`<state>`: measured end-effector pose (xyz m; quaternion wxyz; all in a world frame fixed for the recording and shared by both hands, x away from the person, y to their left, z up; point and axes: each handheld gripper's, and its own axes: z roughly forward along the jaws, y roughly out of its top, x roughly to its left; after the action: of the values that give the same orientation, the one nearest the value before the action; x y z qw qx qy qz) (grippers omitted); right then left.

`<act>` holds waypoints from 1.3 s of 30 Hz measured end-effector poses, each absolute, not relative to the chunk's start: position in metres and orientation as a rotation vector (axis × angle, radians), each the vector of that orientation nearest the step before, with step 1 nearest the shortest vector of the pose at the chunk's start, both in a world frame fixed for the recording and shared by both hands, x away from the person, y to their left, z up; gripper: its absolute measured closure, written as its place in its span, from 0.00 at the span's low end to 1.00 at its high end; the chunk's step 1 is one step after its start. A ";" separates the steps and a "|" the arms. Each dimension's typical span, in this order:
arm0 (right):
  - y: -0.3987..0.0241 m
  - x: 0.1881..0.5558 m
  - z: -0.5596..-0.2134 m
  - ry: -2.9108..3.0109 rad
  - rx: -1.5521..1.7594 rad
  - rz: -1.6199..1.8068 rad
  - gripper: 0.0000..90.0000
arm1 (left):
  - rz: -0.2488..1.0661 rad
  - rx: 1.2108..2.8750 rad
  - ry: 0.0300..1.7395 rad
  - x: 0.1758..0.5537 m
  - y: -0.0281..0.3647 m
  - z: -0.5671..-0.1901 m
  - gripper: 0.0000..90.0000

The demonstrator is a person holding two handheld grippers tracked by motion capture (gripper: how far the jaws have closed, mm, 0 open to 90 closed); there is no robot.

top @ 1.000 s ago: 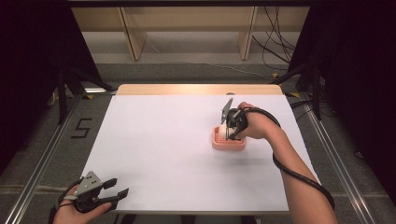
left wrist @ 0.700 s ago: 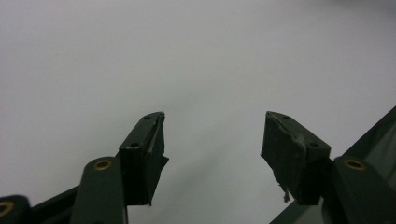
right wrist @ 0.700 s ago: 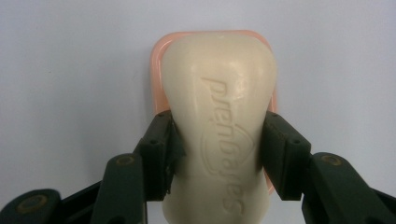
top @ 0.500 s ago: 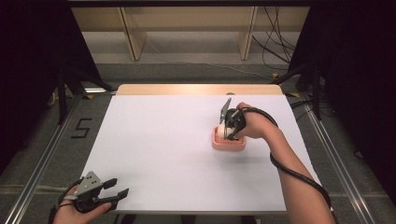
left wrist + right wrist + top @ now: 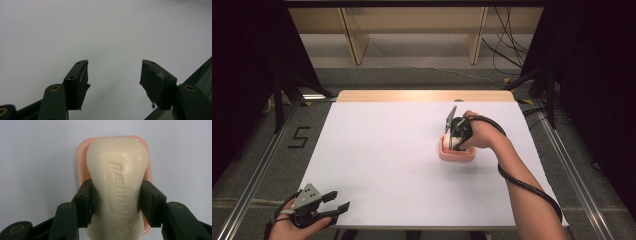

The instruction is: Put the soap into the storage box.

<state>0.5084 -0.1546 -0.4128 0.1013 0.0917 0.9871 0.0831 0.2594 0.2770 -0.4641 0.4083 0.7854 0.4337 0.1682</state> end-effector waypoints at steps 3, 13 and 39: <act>-0.153 0.507 -0.416 2.933 0.325 0.256 0.56 | 0.420 1.979 1.084 0.260 0.277 -0.464 0.43; -0.152 0.511 -0.418 2.904 0.278 0.286 0.56 | 0.425 1.984 1.092 0.259 0.277 -0.464 0.43; -0.235 0.434 -0.397 2.577 0.843 0.679 0.45 | 0.428 1.966 1.094 0.260 0.277 -0.464 0.43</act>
<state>0.4340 -0.2350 -0.3971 0.1725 0.2973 0.9081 0.2394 0.2602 0.2767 -0.4643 0.4128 0.7820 0.4349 0.1704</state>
